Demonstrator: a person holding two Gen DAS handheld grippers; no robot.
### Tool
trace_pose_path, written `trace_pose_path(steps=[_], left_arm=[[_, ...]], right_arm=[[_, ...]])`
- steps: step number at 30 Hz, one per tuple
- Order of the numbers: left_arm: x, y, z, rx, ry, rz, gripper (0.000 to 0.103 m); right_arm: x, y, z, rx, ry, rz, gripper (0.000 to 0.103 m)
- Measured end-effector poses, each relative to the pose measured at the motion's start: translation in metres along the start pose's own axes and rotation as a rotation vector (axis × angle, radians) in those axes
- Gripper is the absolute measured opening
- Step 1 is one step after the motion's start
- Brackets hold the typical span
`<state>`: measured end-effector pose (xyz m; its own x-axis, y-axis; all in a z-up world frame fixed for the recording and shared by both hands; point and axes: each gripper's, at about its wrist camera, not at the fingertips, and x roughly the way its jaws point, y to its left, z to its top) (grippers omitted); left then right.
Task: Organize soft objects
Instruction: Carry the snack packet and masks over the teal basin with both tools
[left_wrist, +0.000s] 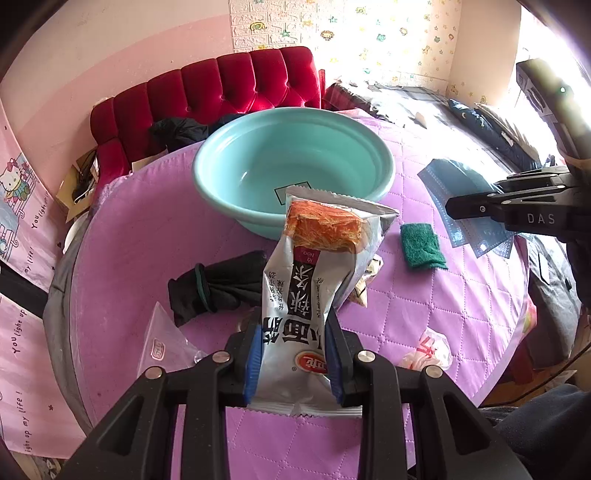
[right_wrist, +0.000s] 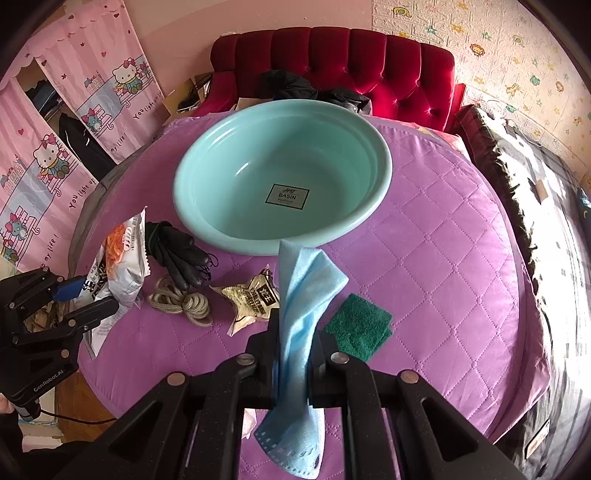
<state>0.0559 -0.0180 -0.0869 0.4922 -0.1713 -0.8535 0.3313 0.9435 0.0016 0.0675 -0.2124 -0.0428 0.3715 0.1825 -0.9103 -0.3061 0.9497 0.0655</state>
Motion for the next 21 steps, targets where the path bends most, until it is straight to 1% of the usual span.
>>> trace_pose_path(steps=[4,10,18,21], left_arm=[[0.002,0.003,0.017,0.007,-0.014,-0.003,0.033],[0.009,0.007,0.044,0.032,-0.024,0.014,0.033],[0.031,0.015,0.074,0.033,-0.013,0.006,0.033],[0.041,0.018,0.084,0.033,-0.006,0.003,0.033]], right_arm=[[-0.001,0.0,0.019,-0.006,-0.014,0.009,0.008],[0.004,0.0,0.047,-0.019,-0.029,0.01,0.008],[0.016,0.0,0.084,-0.008,-0.04,0.035,0.009],[0.021,-0.001,0.098,-0.007,-0.046,0.031,0.009]])
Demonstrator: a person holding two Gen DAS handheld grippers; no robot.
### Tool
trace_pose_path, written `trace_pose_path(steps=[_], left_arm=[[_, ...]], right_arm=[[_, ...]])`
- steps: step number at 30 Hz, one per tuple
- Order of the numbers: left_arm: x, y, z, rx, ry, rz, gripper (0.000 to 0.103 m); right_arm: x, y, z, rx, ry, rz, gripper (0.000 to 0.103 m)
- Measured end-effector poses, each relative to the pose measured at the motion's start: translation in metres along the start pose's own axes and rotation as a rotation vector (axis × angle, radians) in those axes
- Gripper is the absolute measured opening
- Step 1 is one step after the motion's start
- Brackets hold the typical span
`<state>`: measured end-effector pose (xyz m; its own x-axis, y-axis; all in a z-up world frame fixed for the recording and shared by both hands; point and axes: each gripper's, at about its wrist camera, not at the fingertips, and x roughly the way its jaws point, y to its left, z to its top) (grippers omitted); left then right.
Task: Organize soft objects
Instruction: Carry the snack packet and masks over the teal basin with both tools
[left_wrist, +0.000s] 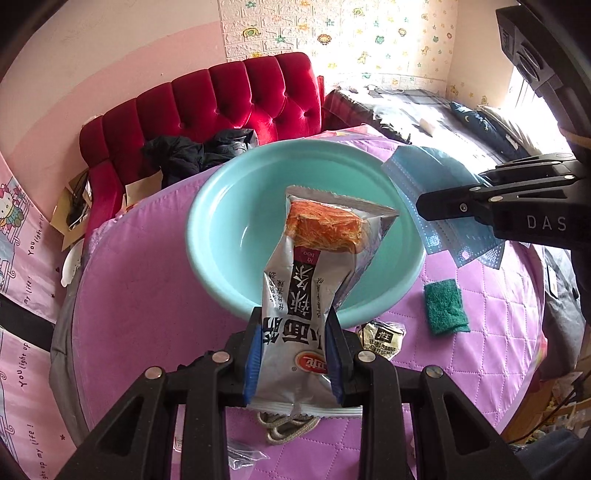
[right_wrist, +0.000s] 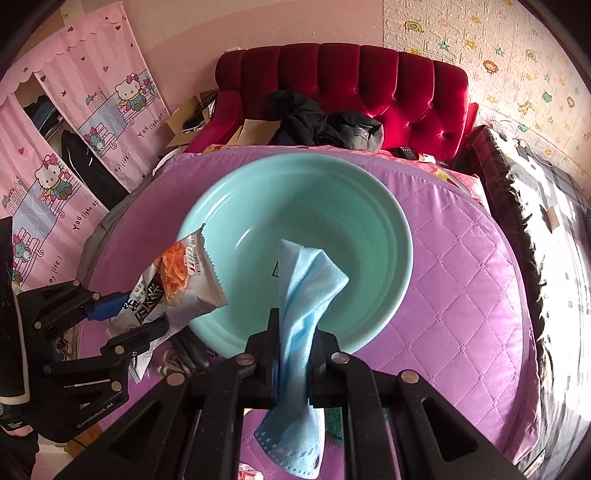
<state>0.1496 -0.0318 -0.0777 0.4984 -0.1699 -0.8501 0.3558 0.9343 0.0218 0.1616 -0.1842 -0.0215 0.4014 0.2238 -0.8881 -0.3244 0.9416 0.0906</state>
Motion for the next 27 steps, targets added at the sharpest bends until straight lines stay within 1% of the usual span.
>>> trace_pose_path(steps=[9,13,19,27], left_arm=[[0.029,0.009,0.031,-0.005,0.007,-0.02,0.033],[0.047,0.014,0.044,-0.018,0.025,-0.031,0.033],[0.072,0.018,0.056,-0.028,0.044,-0.028,0.033],[0.105,0.021,0.065,-0.027,0.078,-0.022,0.033]], right_arm=[[0.026,-0.011,0.031,0.03,0.008,0.02,0.01],[0.043,-0.018,0.041,0.052,0.023,0.023,0.01],[0.066,-0.027,0.055,0.081,0.032,0.018,0.011],[0.102,-0.038,0.064,0.111,0.072,0.006,0.011]])
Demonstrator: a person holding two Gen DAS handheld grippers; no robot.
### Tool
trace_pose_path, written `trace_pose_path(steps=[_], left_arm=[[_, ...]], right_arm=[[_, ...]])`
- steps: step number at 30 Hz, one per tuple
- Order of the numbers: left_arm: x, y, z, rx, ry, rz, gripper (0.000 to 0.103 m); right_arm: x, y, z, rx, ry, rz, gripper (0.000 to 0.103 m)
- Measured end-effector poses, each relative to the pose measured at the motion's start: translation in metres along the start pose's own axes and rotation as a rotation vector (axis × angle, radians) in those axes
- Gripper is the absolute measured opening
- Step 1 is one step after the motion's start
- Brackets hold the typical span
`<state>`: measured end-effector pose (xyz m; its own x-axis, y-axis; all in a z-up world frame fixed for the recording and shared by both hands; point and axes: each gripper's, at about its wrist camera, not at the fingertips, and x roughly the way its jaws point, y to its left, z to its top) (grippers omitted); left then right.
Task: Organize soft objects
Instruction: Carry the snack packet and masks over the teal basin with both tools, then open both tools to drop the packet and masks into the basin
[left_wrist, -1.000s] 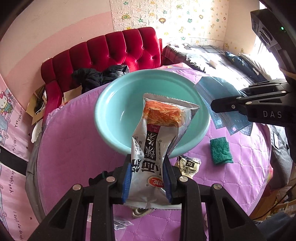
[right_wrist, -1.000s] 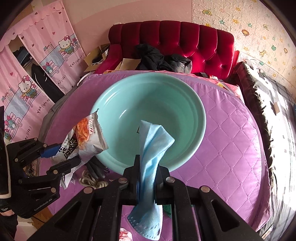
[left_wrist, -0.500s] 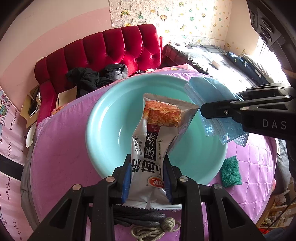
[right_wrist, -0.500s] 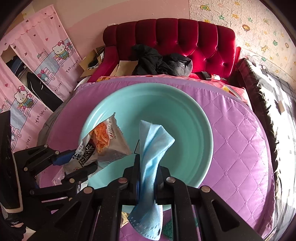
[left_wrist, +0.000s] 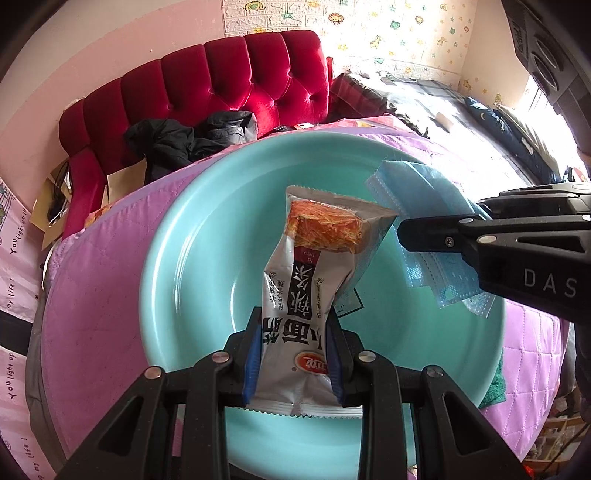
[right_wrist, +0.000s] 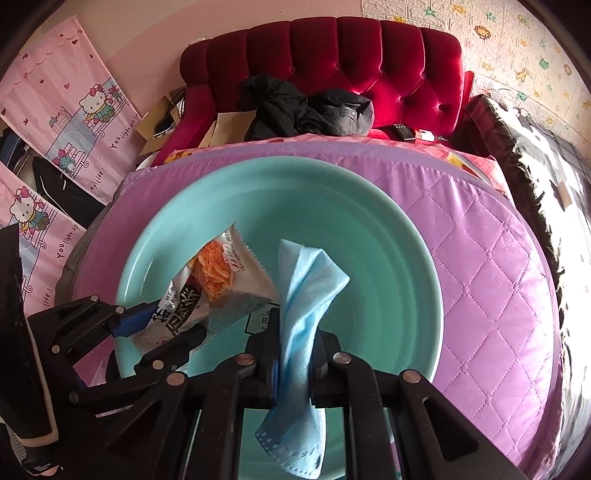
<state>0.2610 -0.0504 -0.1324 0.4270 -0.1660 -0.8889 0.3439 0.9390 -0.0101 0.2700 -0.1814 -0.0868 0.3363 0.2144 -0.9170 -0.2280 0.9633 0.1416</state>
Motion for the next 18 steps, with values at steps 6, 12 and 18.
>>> trace_pose_path(steps=[6,12,18], left_arm=[[0.02,0.001,-0.003,-0.004,0.034,0.01,0.033],[0.039,-0.002,-0.004,0.007,0.064,0.03,0.034],[0.041,-0.003,-0.005,0.01,0.07,0.038,0.035]], right_arm=[[0.023,-0.006,0.003,0.014,0.031,-0.005,0.011],[0.043,-0.006,0.003,0.011,0.061,-0.021,0.011],[0.045,-0.011,0.003,0.022,0.06,-0.002,0.013]])
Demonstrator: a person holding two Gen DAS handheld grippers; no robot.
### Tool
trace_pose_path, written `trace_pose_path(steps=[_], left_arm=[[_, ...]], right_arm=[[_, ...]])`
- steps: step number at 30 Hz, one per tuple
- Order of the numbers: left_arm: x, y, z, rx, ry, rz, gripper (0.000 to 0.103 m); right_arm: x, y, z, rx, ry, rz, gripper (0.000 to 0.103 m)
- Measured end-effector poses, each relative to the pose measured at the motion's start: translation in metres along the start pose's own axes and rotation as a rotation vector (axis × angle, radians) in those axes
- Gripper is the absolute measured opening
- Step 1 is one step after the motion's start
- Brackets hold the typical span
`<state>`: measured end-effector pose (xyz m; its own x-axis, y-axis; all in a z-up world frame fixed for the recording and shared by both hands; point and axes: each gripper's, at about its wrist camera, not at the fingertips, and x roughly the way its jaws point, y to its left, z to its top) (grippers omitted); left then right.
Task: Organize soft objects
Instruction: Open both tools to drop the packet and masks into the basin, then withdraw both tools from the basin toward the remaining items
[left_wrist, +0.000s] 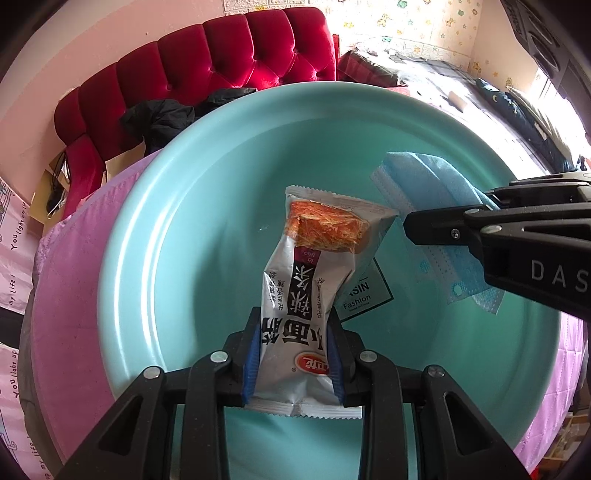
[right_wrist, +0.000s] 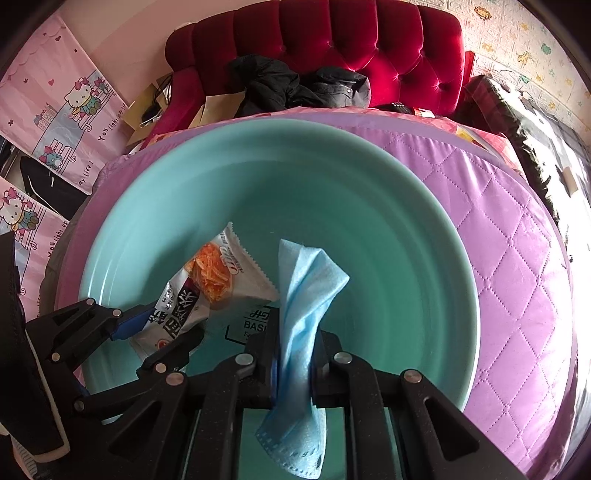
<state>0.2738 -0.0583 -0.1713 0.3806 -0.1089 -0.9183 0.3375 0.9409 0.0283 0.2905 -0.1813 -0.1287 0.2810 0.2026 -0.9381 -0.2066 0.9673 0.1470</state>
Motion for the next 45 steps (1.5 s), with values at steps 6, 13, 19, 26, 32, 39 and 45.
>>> trace_pose_path(steps=[6,13,19,26,32,39,45], left_arm=[[-0.006,-0.001,0.001,0.001,-0.011,0.022,0.039],[-0.022,0.002,0.004,-0.018,-0.065,0.054,0.094],[-0.035,0.004,0.002,-0.027,-0.103,0.089,0.103],[-0.053,0.004,-0.014,-0.041,-0.116,0.109,0.103],[-0.076,0.003,-0.032,-0.053,-0.134,0.127,0.103],[-0.102,0.002,-0.055,-0.066,-0.158,0.151,0.103],[-0.12,0.003,-0.078,-0.08,-0.168,0.156,0.103]], right_arm=[[-0.006,0.002,0.001,-0.008,-0.018,-0.001,0.026],[-0.022,0.006,0.002,-0.001,-0.053,-0.015,0.06],[-0.035,0.009,-0.002,0.01,-0.091,-0.019,0.103],[-0.055,0.013,-0.016,-0.009,-0.119,-0.03,0.103],[-0.075,0.018,-0.036,-0.041,-0.139,-0.05,0.103],[-0.101,0.023,-0.061,-0.048,-0.163,-0.065,0.103],[-0.116,0.028,-0.082,-0.058,-0.177,-0.065,0.103]])
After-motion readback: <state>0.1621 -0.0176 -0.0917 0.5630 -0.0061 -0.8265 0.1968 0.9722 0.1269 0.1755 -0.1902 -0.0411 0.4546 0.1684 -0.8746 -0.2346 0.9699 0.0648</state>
